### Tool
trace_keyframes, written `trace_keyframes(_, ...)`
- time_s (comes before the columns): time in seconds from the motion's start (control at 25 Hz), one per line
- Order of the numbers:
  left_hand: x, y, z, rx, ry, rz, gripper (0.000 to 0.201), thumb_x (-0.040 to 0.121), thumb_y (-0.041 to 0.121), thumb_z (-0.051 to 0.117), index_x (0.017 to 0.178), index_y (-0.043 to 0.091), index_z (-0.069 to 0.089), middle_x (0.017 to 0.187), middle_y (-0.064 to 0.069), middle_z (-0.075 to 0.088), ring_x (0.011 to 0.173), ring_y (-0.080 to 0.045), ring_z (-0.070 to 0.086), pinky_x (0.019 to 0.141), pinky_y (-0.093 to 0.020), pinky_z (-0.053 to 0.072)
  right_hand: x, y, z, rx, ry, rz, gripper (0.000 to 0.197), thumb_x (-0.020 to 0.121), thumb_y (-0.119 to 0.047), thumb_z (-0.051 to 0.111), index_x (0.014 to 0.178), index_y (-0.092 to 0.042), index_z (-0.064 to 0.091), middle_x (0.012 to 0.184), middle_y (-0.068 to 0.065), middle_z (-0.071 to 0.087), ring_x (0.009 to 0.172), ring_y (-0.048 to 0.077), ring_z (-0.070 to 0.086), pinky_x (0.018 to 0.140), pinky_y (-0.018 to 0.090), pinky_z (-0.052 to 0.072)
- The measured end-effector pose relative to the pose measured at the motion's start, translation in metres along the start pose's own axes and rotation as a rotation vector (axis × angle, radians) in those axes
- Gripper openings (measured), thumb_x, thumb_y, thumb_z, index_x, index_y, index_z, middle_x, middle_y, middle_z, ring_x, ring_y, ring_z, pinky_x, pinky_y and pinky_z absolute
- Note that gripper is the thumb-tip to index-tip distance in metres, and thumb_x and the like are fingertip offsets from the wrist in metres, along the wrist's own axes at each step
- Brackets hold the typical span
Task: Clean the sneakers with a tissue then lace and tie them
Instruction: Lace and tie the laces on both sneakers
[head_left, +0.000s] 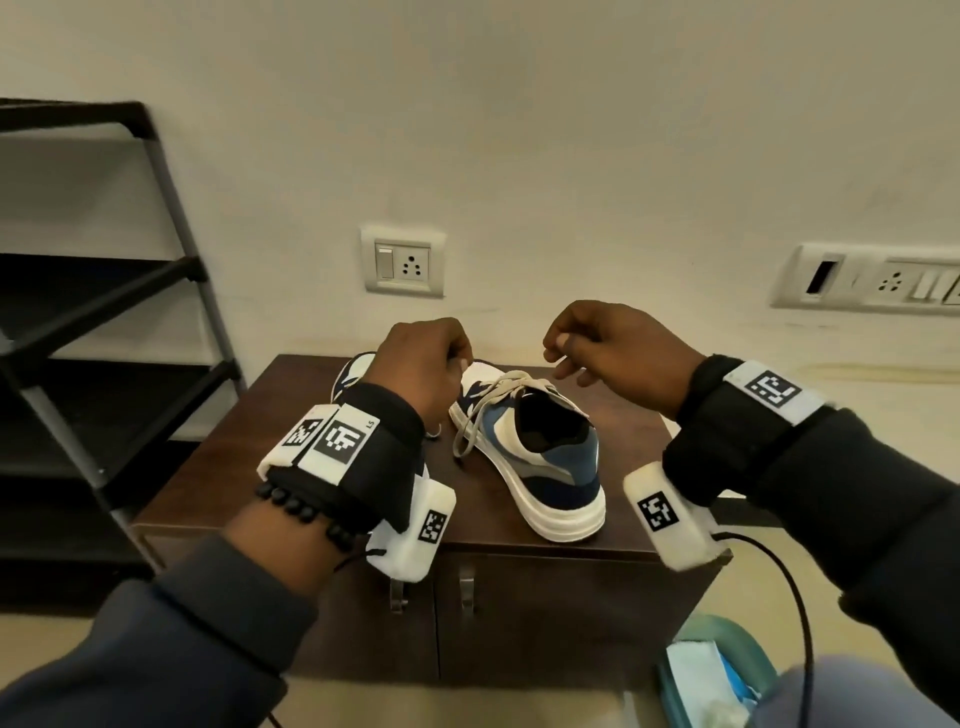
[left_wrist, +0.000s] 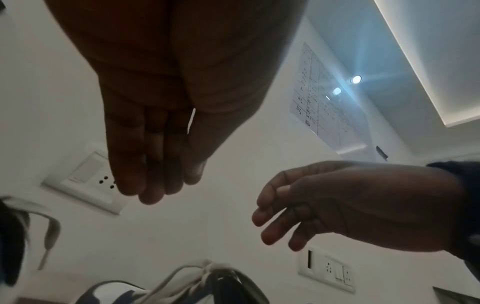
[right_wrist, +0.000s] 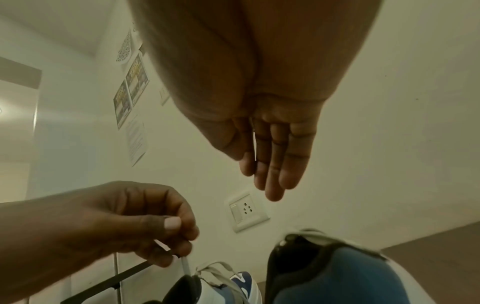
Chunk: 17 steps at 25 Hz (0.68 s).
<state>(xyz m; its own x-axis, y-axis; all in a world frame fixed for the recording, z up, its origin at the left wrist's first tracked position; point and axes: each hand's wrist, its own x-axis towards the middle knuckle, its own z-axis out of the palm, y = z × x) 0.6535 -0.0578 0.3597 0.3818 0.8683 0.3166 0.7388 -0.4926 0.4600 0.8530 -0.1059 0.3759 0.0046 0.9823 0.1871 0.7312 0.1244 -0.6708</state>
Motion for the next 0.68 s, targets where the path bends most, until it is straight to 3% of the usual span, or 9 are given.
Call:
trace_keyframes(0.08, -0.011, 0.0, -0.017, 0.052, -0.033, -0.038, 0.014, 0.092, 0.009, 0.052, 0.098, 0.012, 0.065, 0.099, -0.006, 0.066, 0.093, -0.022, 0.059, 0.073, -0.026, 0.04, -0.009, -0.003, 0.005, -0.012, 0.044, -0.011, 0.017, 0.094, -0.011, 0.044, 0.097, -0.013, 0.062, 0.095, 0.002, 0.07, 0.084, 0.016, 0.069, 0.077, 0.031, 0.053)
trace_keyframes(0.16, -0.022, -0.005, -0.033, 0.132, -0.075, -0.086, 0.016, 0.093, 0.01, 0.052, 0.1, 0.012, 0.066, 0.101, -0.005, 0.067, 0.094, -0.019, 0.058, 0.075, -0.025, 0.038, -0.017, -0.01, 0.009, -0.097, -0.014, -0.043, 0.018, 0.094, -0.012, 0.044, 0.096, -0.014, 0.062, 0.093, 0.002, 0.07, 0.085, 0.016, 0.069, 0.08, 0.03, 0.052)
trace_keyframes(0.28, -0.033, -0.015, -0.04, 0.181, -0.161, -0.126, 0.016, 0.095, 0.016, 0.053, 0.105, 0.01, 0.065, 0.103, -0.007, 0.069, 0.098, -0.023, 0.062, 0.086, -0.032, 0.047, -0.022, -0.016, 0.011, -0.246, -0.11, -0.103, 0.018, 0.094, -0.017, 0.046, 0.099, -0.016, 0.064, 0.092, 0.001, 0.07, 0.087, 0.015, 0.066, 0.084, 0.03, 0.051)
trace_keyframes(0.4, -0.025, -0.018, -0.024, 0.167, -0.17, -0.101, 0.012, 0.093, 0.02, 0.056, 0.101, 0.014, 0.063, 0.097, -0.002, 0.066, 0.093, -0.018, 0.059, 0.077, -0.027, 0.041, -0.005, -0.007, 0.002, -0.349, -0.044, -0.119, 0.017, 0.093, -0.02, 0.053, 0.106, -0.017, 0.063, 0.102, 0.001, 0.068, 0.096, 0.017, 0.061, 0.088, 0.031, 0.047)
trace_keyframes(0.48, -0.011, -0.014, -0.005, 0.089, -0.173, -0.093, 0.007, 0.093, 0.021, 0.057, 0.099, 0.018, 0.06, 0.097, 0.0, 0.065, 0.09, -0.017, 0.059, 0.073, -0.025, 0.04, 0.012, 0.007, -0.002, -0.466, -0.09, -0.058, 0.021, 0.092, -0.027, 0.056, 0.109, -0.016, 0.063, 0.109, 0.003, 0.066, 0.101, 0.019, 0.059, 0.088, 0.03, 0.045)
trace_keyframes(0.6, 0.014, -0.003, 0.029, 0.002, -0.189, -0.077, 0.016, 0.092, 0.015, 0.057, 0.108, 0.018, 0.057, 0.106, -0.002, 0.064, 0.097, -0.021, 0.059, 0.078, -0.027, 0.043, 0.029, 0.033, 0.008, -0.579, -0.284, 0.073, 0.032, 0.091, -0.04, 0.056, 0.109, -0.015, 0.061, 0.106, 0.004, 0.064, 0.096, 0.02, 0.056, 0.081, 0.028, 0.042)
trace_keyframes(0.68, 0.028, -0.001, 0.048, 0.009, -0.236, -0.043, 0.03, 0.09, 0.013, 0.059, 0.119, 0.02, 0.052, 0.118, -0.004, 0.062, 0.105, -0.023, 0.057, 0.086, -0.031, 0.044, 0.037, 0.05, 0.018, -0.582, -0.345, 0.081, 0.031, 0.089, -0.041, 0.059, 0.105, -0.015, 0.061, 0.1, 0.003, 0.063, 0.09, 0.019, 0.055, 0.077, 0.027, 0.042)
